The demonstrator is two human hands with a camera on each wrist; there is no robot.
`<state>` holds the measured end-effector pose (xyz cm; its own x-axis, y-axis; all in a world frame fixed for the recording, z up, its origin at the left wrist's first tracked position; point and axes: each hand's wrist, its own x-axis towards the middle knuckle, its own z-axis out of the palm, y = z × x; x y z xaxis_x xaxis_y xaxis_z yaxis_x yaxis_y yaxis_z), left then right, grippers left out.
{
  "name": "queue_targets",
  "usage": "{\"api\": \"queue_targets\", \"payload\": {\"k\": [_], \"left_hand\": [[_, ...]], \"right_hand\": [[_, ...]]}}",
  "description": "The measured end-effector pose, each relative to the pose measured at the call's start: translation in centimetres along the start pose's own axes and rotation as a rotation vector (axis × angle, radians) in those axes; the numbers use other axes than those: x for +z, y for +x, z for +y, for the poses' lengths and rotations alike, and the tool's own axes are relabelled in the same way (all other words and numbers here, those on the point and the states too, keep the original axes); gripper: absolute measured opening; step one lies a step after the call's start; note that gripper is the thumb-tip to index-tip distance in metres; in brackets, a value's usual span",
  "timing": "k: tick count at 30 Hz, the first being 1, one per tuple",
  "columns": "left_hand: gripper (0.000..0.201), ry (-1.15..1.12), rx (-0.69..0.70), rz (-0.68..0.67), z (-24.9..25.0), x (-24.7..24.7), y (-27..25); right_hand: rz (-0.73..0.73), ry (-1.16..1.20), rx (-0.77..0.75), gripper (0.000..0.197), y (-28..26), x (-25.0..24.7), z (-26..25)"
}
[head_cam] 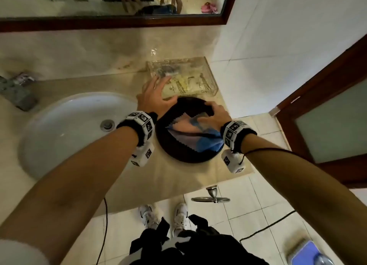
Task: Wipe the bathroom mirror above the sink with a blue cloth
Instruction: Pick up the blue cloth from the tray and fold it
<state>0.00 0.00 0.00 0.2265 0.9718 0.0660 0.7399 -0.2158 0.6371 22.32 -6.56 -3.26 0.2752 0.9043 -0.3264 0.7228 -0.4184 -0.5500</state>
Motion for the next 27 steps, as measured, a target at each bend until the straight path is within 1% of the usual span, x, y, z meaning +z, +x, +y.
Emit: {"api": "queue_targets", "payload": {"k": [5, 8, 11, 17, 21, 23, 27], "left_hand": [[0.065, 0.049, 0.038, 0.006, -1.1, -0.2, 0.4], [0.066, 0.071, 0.056, 0.008, -2.2, -0.1, 1.0], [0.067, 0.059, 0.083, 0.023, -2.8, 0.0, 1.1], [0.067, 0.085, 0.097, 0.027, -3.4, 0.1, 1.3], [0.068, 0.062, 0.115, 0.044, -3.9, 0.0, 1.4], [0.067, 0.066, 0.119, 0.047, -3.9, 0.1, 1.4], [0.067, 0.077, 0.125, 0.034, -3.8, 0.3, 1.5]], "right_hand": [[-0.126, -0.048, 0.066, 0.075, -0.3, 1.0, 0.4], [-0.2, -0.094, 0.066, 0.076, -0.5, 1.3, 0.4], [-0.263, -0.151, 0.081, 0.086, -0.9, 2.0, 0.5], [-0.276, -0.355, 0.082, 0.095, -1.3, 3.1, 1.2], [-0.29, -0.449, 0.052, 0.098, -1.7, 3.2, 2.0], [-0.265, -0.475, 0.03, 0.091, -1.9, 3.3, 2.3], [-0.182, -0.472, 0.02, 0.056, -2.0, 3.5, 1.7]]}}
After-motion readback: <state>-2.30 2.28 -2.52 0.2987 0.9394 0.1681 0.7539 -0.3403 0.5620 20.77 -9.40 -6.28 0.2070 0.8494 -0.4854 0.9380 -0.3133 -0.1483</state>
